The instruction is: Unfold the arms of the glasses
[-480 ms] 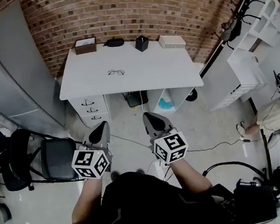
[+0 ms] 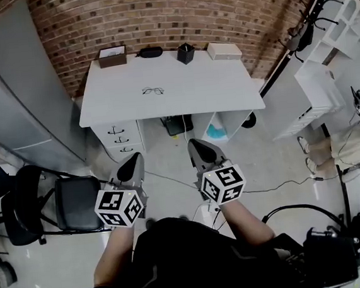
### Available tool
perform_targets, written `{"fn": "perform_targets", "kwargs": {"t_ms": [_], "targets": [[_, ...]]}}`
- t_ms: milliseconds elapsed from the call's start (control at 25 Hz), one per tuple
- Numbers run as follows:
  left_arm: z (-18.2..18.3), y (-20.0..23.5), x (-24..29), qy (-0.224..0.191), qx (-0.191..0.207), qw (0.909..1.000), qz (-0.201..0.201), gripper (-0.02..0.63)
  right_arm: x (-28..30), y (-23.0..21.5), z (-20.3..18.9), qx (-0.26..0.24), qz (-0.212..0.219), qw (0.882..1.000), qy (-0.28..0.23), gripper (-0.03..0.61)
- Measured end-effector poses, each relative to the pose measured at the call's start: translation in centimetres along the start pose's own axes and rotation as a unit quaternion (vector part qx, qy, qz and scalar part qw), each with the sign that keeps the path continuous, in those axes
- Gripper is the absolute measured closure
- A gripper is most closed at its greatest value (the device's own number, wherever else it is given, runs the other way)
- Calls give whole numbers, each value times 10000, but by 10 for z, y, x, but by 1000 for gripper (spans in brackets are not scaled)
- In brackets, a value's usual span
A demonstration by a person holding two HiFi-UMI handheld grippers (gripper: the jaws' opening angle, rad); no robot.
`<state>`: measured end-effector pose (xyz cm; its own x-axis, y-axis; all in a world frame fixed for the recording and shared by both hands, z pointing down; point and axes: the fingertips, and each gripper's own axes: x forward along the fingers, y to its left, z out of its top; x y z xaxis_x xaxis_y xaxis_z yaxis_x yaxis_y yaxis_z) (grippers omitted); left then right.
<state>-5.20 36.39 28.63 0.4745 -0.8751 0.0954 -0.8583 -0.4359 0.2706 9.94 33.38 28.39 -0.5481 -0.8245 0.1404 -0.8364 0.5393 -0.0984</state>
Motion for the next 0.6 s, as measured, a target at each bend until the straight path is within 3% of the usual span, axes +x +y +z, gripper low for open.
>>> {"fn": "perform_targets", "kwargs": {"t_ms": [600], "targets": [[3, 40, -4, -7, -84, 9999, -111, 604, 32, 25, -2, -310, -72, 9994, 142, 569]]}}
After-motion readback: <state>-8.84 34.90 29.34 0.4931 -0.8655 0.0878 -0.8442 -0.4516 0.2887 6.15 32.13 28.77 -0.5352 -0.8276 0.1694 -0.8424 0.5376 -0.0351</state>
